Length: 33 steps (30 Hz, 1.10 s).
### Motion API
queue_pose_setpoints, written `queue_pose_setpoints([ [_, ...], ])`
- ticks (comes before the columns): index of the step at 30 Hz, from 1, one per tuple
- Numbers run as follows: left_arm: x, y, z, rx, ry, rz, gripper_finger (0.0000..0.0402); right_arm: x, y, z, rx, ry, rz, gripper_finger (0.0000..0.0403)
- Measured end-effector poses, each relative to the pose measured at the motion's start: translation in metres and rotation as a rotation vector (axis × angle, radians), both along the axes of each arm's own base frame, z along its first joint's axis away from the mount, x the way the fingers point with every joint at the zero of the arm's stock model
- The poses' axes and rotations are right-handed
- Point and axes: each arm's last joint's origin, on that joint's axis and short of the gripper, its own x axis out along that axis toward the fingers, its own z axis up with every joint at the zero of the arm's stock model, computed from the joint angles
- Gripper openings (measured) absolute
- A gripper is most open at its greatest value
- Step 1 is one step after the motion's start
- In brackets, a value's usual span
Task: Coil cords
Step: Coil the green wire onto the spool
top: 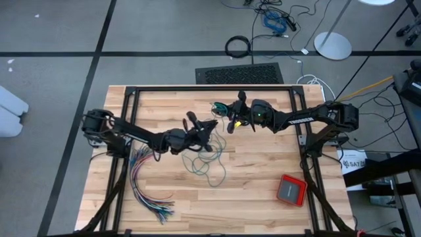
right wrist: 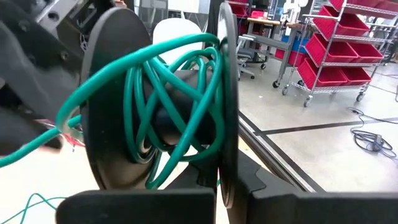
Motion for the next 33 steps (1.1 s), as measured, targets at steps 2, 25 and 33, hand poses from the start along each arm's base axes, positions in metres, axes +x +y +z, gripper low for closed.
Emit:
queue_pose_setpoints([
  [2,0.005,-0.001,-0.003,0.005,0.010,-0.001,0.0063,0.000,0.000,0.000,0.000,-0.001,0.000,0.0000],
  [25,0.017,0.006,-0.005,0.045,0.030,0.009,0.0102,0.000,0.000,0.001,0.008,-0.014,0.000,0.0000],
  [33,0.036,0.004,-0.017,0.084,0.083,-0.001,0.0102,0.000,0.000,0.002,0.019,-0.024,0.003,0.0000],
])
